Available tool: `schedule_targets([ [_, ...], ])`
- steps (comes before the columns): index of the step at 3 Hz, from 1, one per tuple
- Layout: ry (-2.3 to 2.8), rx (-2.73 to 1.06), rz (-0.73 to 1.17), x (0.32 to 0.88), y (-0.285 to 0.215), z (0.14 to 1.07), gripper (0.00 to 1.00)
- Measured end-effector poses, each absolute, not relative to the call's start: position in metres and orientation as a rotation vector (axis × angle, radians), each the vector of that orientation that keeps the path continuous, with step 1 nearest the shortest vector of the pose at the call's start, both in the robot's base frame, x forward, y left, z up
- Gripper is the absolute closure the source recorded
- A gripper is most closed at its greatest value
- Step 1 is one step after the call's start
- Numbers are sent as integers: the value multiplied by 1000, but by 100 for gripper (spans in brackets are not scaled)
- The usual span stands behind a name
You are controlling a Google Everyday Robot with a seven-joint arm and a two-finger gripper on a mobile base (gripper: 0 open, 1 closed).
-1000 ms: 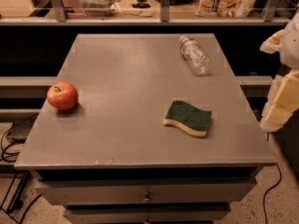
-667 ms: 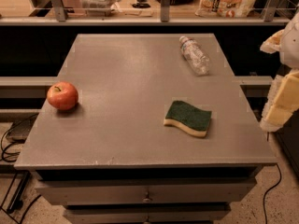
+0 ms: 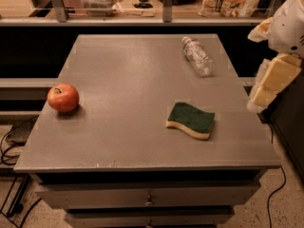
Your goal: Place water bottle upright
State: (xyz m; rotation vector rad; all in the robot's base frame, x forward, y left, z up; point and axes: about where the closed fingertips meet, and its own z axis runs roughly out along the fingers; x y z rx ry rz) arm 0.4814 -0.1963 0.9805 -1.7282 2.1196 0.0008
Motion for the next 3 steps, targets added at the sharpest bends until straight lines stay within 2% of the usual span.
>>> schedule_targets([
  [1,2102,-1685,-1,526,-176,988,0],
  [3,2077,-1694,-27,563,-159,992,0],
])
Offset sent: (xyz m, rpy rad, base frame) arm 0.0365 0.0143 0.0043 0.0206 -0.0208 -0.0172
